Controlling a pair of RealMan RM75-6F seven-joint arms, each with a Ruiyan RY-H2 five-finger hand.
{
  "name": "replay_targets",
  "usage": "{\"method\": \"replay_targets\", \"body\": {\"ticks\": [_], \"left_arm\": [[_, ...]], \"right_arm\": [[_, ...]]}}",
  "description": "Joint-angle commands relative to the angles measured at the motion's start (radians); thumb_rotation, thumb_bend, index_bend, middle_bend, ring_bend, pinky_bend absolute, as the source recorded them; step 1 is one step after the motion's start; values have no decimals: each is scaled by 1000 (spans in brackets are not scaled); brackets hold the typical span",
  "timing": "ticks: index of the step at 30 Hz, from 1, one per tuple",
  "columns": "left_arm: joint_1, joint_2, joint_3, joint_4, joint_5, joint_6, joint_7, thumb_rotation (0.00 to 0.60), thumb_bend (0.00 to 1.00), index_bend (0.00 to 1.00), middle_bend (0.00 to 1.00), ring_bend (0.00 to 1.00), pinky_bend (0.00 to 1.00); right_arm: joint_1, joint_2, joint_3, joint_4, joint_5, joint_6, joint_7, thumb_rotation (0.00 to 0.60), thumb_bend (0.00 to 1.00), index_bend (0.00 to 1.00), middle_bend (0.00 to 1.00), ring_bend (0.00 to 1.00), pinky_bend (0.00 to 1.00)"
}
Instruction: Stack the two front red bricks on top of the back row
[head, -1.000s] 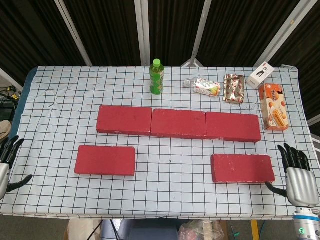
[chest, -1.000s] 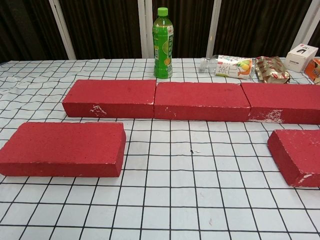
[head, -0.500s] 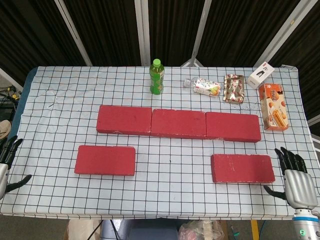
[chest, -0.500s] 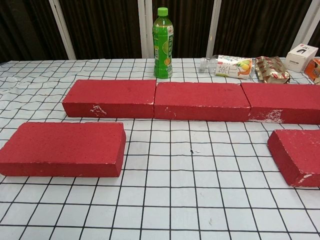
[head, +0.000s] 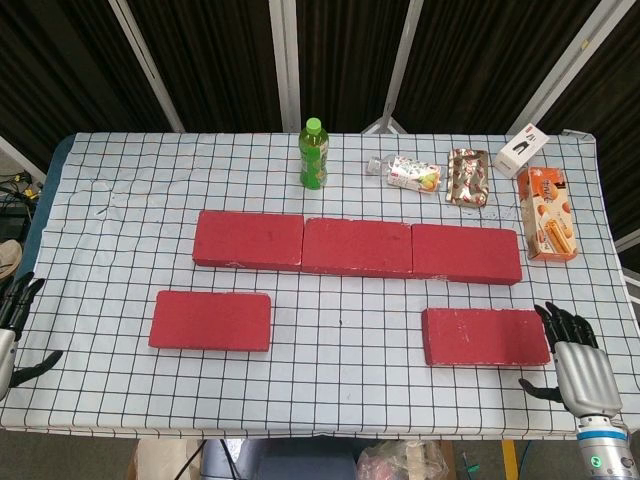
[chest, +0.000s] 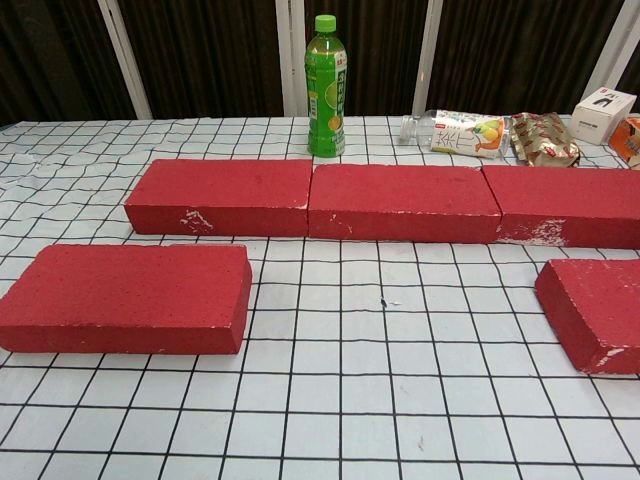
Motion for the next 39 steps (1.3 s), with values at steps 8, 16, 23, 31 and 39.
{"method": "replay_targets", "body": {"ticks": [8, 16, 23, 31, 39], "left_arm": [[7, 5, -9, 6, -13, 12, -22, 600, 0, 83, 20, 0, 141], [5, -2, -8, 5, -9, 7, -2, 600, 0, 83, 15, 0, 141], [3, -7, -6, 1, -8, 1, 17, 600, 0, 83, 12, 0, 141], [2, -9, -10, -1, -16, -2, 24, 600, 0, 83, 10, 0, 141], [3, -9, -11, 0, -17, -2, 23, 600, 0, 83, 7, 0, 141]], "right_arm": [[97, 9, 9, 31, 100, -153, -85, 600, 154, 0, 0, 0, 0], [184, 30, 17, 71, 189, -284, -128, 600, 153, 0, 0, 0, 0], [245, 38, 7, 83, 260, -372, -160, 600, 153, 0, 0, 0, 0], [298, 13, 1, 92, 331, -409, -193, 600, 153, 0, 0, 0, 0], [334, -50, -8, 131, 358, -413, -213, 600, 154, 0, 0, 0, 0]]}}
